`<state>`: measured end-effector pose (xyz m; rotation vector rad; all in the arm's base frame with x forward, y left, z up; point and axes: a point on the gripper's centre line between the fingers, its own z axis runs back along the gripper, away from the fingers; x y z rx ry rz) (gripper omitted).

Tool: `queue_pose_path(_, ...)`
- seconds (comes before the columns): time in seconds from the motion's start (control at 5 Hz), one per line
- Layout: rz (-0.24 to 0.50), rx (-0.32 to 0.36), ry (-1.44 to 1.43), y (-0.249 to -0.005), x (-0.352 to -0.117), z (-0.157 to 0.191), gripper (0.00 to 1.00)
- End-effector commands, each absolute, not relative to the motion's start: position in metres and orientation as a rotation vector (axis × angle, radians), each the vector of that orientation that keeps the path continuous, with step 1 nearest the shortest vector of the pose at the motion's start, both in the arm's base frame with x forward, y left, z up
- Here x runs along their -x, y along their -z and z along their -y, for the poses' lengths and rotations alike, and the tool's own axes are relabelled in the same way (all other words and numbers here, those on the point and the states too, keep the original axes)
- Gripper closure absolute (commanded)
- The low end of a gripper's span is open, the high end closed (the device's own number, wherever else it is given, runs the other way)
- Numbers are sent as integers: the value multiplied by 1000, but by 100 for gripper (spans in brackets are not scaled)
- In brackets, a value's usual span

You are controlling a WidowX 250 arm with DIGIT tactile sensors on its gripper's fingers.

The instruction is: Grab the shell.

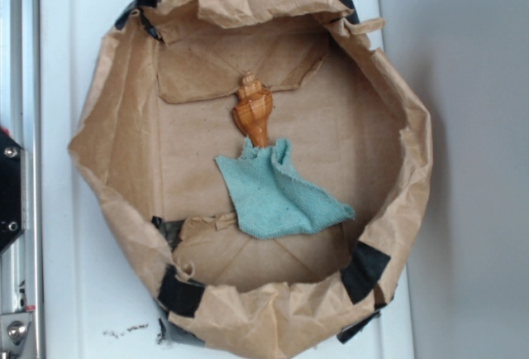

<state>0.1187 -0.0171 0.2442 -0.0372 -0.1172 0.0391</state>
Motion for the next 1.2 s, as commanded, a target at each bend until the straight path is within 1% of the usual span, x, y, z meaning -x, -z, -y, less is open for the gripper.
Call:
queue_pose_path(0.0,117,37,-39,-244,-119,17,0)
queue_pose_path(0.2,122,24,-120,-232,-158,41,0)
queue_pose_path(0.4,127,5,-187,-222,-189,47,0)
queue_pose_path(0.6,149,14,-331,-208,-222,41,0)
queue_pose_path(1.0,149,14,-331,-208,-222,41,0)
